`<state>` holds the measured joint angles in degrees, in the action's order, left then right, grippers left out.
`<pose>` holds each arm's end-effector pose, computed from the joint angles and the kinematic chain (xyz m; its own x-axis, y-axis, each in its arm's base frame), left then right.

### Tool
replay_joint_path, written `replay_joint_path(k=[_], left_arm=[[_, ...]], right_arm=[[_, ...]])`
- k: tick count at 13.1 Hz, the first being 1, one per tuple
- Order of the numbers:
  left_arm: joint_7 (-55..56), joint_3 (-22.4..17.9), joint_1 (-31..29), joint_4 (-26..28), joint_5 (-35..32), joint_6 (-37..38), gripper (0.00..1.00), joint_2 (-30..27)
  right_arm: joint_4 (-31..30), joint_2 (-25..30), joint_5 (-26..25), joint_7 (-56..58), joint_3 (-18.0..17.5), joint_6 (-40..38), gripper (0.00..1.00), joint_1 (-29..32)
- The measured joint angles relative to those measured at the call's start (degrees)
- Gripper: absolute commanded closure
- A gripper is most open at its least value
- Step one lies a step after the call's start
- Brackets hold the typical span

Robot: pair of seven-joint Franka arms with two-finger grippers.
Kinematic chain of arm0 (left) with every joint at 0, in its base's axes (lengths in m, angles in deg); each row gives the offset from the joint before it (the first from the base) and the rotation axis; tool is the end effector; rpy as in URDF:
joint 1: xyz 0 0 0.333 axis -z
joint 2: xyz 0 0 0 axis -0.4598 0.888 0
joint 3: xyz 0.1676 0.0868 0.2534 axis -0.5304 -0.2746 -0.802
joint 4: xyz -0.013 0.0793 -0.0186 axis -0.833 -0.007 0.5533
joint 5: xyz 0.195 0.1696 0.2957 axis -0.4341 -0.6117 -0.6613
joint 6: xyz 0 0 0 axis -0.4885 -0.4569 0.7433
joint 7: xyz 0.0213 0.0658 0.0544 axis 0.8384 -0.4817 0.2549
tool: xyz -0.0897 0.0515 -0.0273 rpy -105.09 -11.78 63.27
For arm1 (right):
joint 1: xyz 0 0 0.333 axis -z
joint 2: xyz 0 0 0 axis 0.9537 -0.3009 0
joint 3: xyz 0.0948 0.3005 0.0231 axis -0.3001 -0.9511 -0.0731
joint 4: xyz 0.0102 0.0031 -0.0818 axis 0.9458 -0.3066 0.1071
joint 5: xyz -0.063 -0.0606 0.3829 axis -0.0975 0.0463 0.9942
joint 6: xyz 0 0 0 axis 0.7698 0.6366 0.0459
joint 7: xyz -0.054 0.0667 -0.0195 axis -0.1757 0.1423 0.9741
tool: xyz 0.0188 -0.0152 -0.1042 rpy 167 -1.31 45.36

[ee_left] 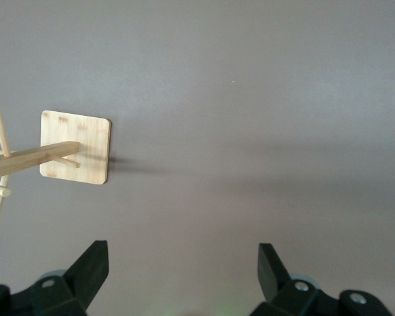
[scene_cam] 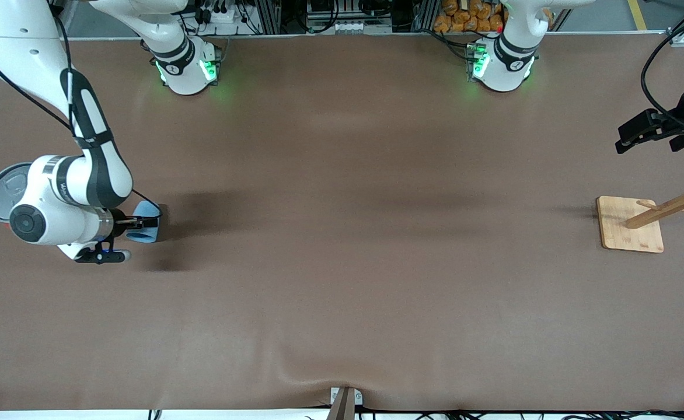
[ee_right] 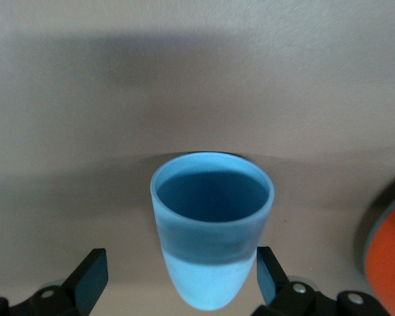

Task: Flip cup
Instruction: 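Close the right gripper around the light-blue cup and lift it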

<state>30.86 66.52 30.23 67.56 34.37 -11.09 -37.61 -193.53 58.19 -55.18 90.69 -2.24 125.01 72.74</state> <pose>0.5446 -0.0135 0.6348 0.9993 0.0314 -0.0183 0.0312 -0.9995 -0.0078 0.5937 -0.0399 0.2262 0.9499 0.0249 -0.3117 0.0157 -0.9994 -0.0320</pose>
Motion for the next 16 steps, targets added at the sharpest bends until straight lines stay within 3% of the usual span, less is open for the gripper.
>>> replay_joint_path(k=[4, 5, 6, 7, 12, 16], left_arm=[[0.0, 0.05, 0.02, 0.07, 0.0, 0.18, 0.0, 0.44], [0.0, 0.05, 0.01, 0.08, 0.0, 0.2, 0.0, 0.58], [0.0, 0.05, -0.01, 0.1, 0.0, 0.22, 0.0, 0.7], [0.0, 0.05, -0.09, 0.12, 0.0, 0.23, 0.0, 0.79], [-0.04, -0.02, -0.35, 0.11, 0.0, 0.23, 0.0, 0.89], [-0.04, 0.07, -0.23, 0.06, 0.0, 0.23, 0.0, 0.89]], right_arm=[[-0.44, -2.84, 0.0, 4.49, 0.36, 1.93, 0.01, 0.6], [-0.45, -3.72, 0.0, 6.17, 0.42, 2.9, 0.25, 0.73], [-0.45, -4.35, 0.0, 7.75, 0.43, 3.6, 0.4, 0.75], [-0.45, -4.69, 0.0, 9.28, 0.4, 3.87, 0.46, 0.74], [1.62, -4.64, 0.07, 24.77, -0.49, 4.74, 0.46, 0.1], [9.39, -4.68, 0.15, 35.93, -1.86, 4.9, 0.46, -5.9]])
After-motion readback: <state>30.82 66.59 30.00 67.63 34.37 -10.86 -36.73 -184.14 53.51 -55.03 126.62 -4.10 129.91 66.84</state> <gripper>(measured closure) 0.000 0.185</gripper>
